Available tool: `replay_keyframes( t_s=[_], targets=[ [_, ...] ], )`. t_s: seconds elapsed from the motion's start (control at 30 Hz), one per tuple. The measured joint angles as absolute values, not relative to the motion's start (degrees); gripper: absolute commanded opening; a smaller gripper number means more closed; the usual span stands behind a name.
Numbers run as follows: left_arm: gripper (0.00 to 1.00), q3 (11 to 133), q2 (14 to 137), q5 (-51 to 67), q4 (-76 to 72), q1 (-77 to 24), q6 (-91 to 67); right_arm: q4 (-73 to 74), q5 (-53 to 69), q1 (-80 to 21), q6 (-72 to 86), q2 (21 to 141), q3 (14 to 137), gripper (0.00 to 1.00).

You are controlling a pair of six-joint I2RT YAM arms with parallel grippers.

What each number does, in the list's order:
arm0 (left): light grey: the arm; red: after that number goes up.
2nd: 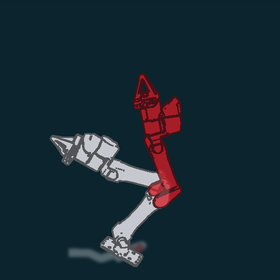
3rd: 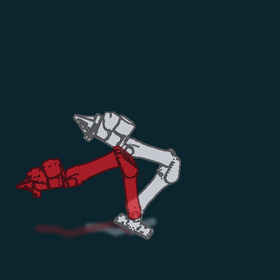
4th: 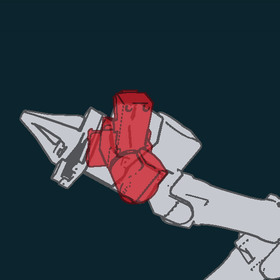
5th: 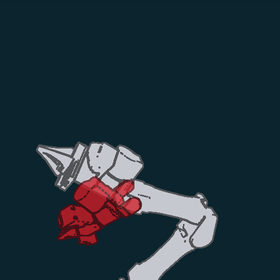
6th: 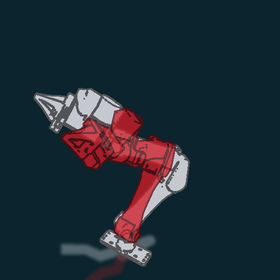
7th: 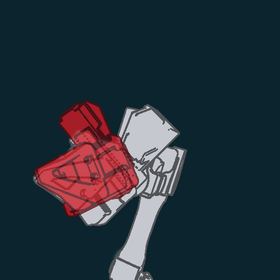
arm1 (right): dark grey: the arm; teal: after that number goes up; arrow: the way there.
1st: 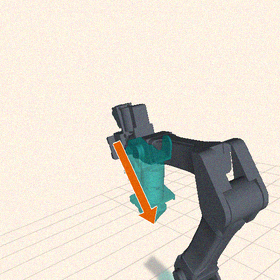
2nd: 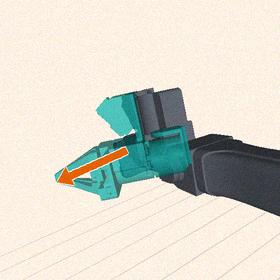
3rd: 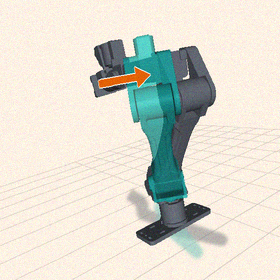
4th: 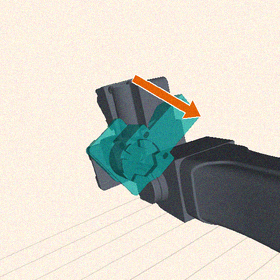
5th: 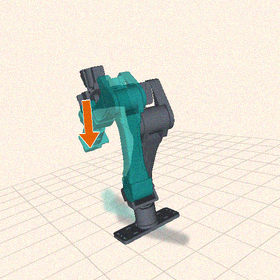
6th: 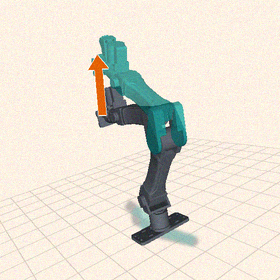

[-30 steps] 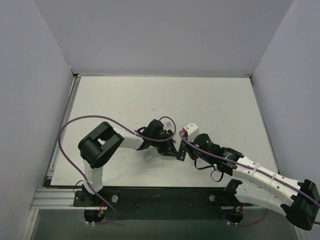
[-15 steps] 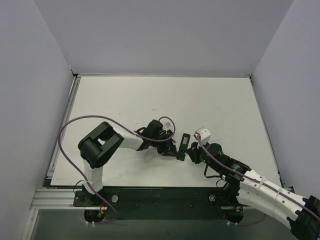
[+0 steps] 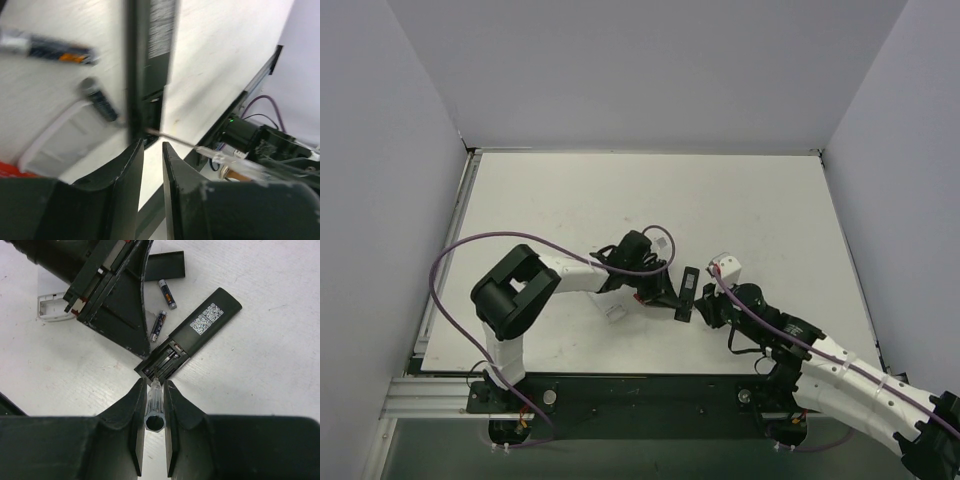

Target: Unload the batteries from the remote control

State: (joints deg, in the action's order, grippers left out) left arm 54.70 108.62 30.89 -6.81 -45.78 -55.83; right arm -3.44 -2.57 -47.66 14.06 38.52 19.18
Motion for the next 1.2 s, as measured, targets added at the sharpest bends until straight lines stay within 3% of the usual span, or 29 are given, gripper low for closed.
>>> replay_keyframes(
  t_s=[0.37, 0.47, 0.5, 0.53, 0.57, 0.73, 0.9, 1.2],
  targets=[
    [0.43, 65.2, 98.1, 28.0, 5.0, -44.8, -50.0, 9.3, -5.5, -46.5, 14.2, 37.3, 31.1, 0.00],
    [0.54, 65.2, 93.9, 26.0, 9.0, -42.7, -48.2, 12.9, -7.5, -45.9, 15.1, 37.2, 34.9, 0.01],
    [0.75, 65.2, 92.6, 25.4, 10.2, -41.9, -47.5, 14.0, -8.0, -45.7, 15.4, 37.2, 35.9, 0.04],
    [0.87, 65.1, 90.8, 24.4, 11.7, -40.7, -46.7, 15.1, -8.6, -45.4, 15.9, 37.2, 36.8, 0.04],
    [0.89, 65.1, 88.7, 23.4, 12.9, -39.6, -45.5, 16.0, -9.1, -45.2, 16.6, 37.2, 37.6, 0.03],
    [0.97, 63.1, 76.3, 18.2, 17.5, -34.1, -41.0, 20.1, -11.3, -44.6, 21.6, 37.3, 38.5, 0.00],
    [0.98, 58.9, 66.2, 17.8, 19.9, -28.6, -36.6, 24.6, -14.7, -43.2, 27.0, 39.3, 38.8, 0.01],
    [0.98, 49.6, 64.6, 26.6, 25.1, -13.9, -29.1, 33.5, -6.7, -35.5, 30.4, 47.0, 45.1, 0.04]
  ],
)
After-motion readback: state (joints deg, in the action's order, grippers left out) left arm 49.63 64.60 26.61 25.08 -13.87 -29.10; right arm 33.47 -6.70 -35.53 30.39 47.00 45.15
